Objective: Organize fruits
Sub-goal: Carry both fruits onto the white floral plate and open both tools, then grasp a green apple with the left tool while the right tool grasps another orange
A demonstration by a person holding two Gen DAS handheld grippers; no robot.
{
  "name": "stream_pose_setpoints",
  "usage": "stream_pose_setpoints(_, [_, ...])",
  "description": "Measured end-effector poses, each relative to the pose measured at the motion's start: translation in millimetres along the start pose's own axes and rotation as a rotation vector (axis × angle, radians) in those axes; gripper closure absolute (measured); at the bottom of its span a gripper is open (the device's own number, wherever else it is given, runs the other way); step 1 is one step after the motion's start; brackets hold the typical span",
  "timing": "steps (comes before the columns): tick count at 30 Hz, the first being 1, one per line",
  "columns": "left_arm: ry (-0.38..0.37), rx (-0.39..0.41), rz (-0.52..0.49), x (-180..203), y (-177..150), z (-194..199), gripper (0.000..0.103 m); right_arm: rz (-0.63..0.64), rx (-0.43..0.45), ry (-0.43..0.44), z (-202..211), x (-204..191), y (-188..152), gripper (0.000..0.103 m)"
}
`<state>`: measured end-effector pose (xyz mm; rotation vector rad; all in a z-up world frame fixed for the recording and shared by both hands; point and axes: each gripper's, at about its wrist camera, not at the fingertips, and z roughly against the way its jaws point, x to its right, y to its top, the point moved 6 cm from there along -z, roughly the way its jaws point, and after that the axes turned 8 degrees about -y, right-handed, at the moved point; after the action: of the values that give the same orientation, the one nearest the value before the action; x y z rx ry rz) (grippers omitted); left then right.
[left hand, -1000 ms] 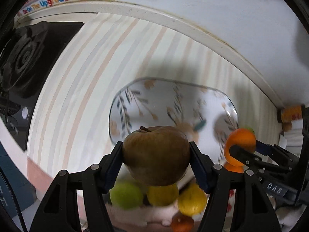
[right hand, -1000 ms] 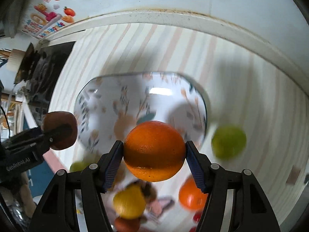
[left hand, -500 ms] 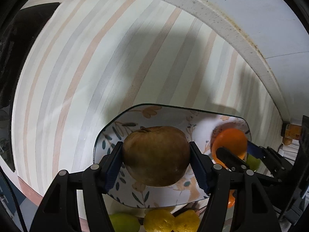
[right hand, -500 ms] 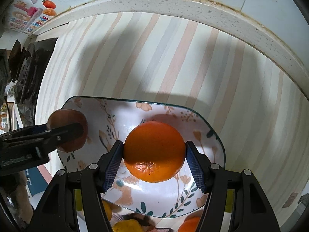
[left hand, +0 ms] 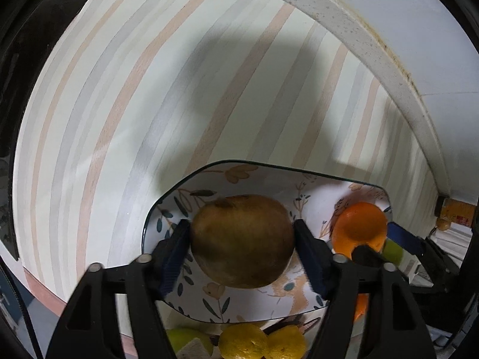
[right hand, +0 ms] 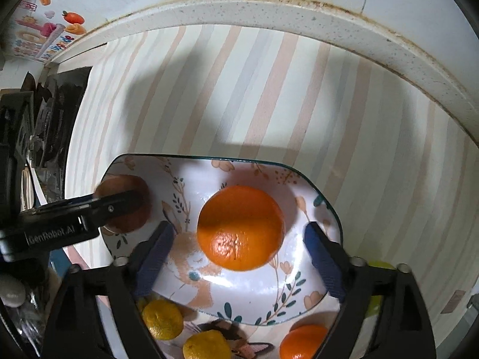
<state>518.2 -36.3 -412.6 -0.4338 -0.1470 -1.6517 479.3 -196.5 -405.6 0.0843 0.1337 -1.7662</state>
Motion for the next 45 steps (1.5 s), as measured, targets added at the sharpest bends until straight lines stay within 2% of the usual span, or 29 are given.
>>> stream_pose_setpoints(2, [0.004, 0.021, -0.001, -1, 2, 6, 0.019, -0.005, 0.011, -0.015, 7, 3, -2, 0.008])
stream_pose_setpoints(5, [0.011, 0.049, 0.003, -4, 0, 20, 0.019, -0.009, 0.019, -0.03, 16, 5, -9, 0.008])
stream_pose_setpoints(8, [0.022, 0.086, -0.002, -4, -7, 34, 0.019, -0.02, 0.042, -0.086, 27, 12, -21, 0.008])
stream_pose_setpoints(10, [0.063, 0.131, -0.016, -4, -16, 46, 0.019, -0.028, 0.056, -0.127, 32, 16, -31, 0.008])
stream_pose_setpoints(14, [0.153, 0.21, -0.062, -3, -42, 63, 0.019, -0.03, 0.079, -0.149, 41, 18, -56, 0.008])
stream_pose_setpoints(21, [0.176, 0.297, -0.089, -7, -90, 85, 0.019, -0.016, 0.13, -0.129, 59, 13, -102, 0.008])
stream_pose_setpoints(27, [0.197, 0.363, -0.132, 6, -132, 102, 0.019, 0.02, 0.179, -0.124, 82, 2, -132, 0.008])
stream_pose_setpoints(37, [0.169, 0.385, -0.18, 29, -189, 120, 0.019, 0.067, 0.234, -0.084, 128, -7, -179, 0.008])
stream_pose_setpoints(45, [0.137, 0.413, -0.178, 38, -207, 133, 0.019, 0.065, 0.258, -0.04, 155, -6, -198, 0.008])
